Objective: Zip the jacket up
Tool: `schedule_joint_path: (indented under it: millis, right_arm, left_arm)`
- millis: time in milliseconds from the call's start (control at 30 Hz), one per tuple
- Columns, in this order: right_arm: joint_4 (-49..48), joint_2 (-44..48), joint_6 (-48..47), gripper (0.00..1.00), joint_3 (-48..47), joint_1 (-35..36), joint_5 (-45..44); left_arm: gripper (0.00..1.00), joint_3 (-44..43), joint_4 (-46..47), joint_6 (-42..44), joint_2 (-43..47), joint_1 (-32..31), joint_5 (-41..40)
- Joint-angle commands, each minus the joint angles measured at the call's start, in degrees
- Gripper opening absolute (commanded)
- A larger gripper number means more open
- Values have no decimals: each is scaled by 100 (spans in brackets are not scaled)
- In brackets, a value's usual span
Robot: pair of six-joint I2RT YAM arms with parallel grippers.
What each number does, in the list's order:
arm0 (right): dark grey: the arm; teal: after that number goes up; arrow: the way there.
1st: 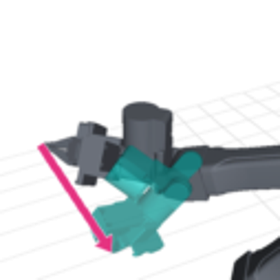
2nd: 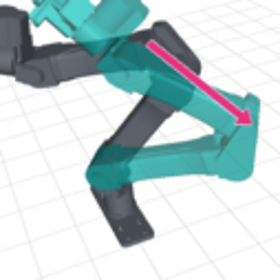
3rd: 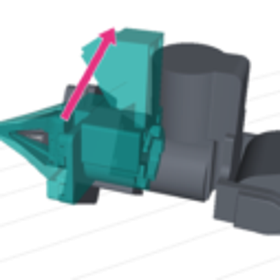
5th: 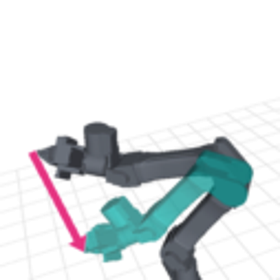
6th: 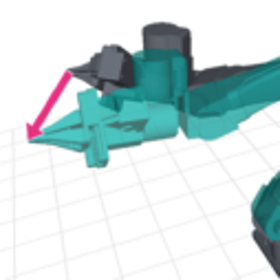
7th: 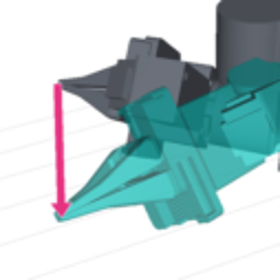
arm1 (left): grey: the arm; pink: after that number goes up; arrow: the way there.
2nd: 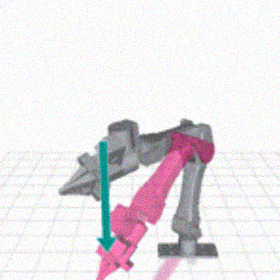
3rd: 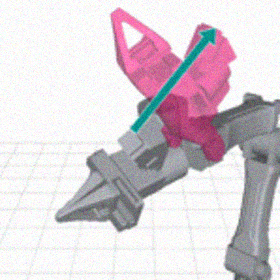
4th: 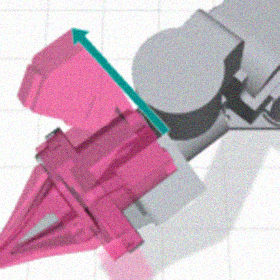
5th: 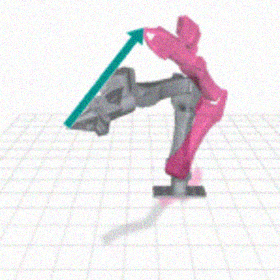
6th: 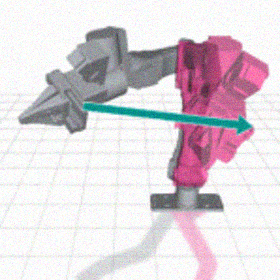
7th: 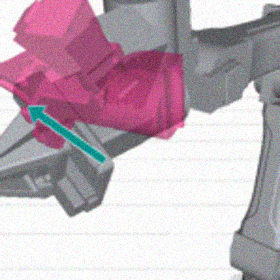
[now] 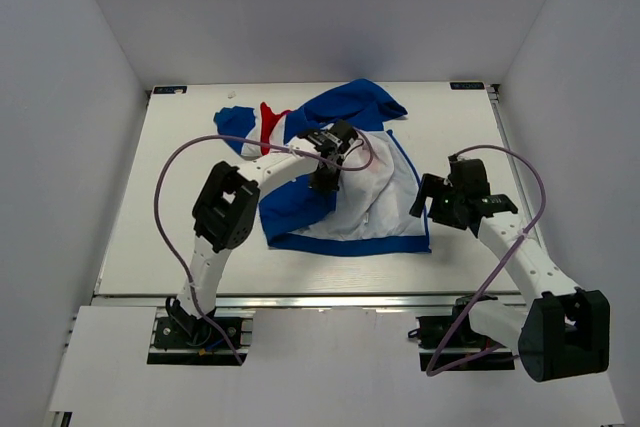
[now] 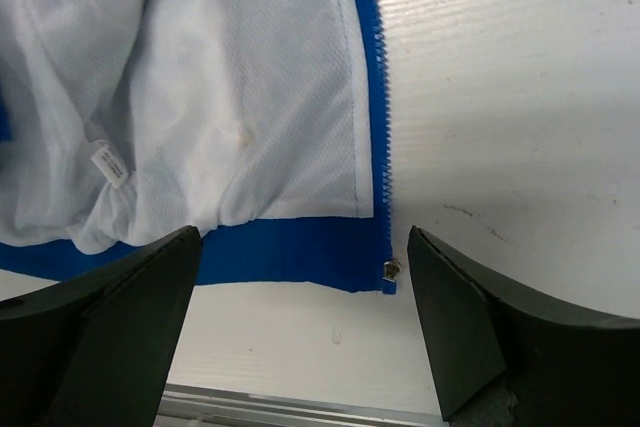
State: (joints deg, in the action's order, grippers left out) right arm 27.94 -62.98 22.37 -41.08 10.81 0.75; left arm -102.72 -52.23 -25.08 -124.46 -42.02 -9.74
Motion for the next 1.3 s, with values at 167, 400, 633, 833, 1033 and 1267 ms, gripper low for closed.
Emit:
schedule_joint_path:
  millis: [167,400,633,833,1033,1267]
  right_arm:
    - [343,-215,268,85,223,-70,-479]
    - [238,-364,356,85,575,-70,-252]
    - [-385,-891,487,81,689,-70,144]
    - [-764,-1374,505,67,672,-70,425]
    - [-905,-1463,470,3,645,-70,592]
    - [342,-937,198,0,-891,-61,-348]
  left_arm:
    - [0,1129,-288,29,2206,-34,295]
    - [11,2914,-122,-14,3419,-105,964]
    - [98,3373,432,-32,3622,-113,1325]
    - [98,2802,784,-14,3526,-105,670]
    - [98,2107,714,-163,3227,228,-220]
    - [98,2493,951,-269,3666,1397,121]
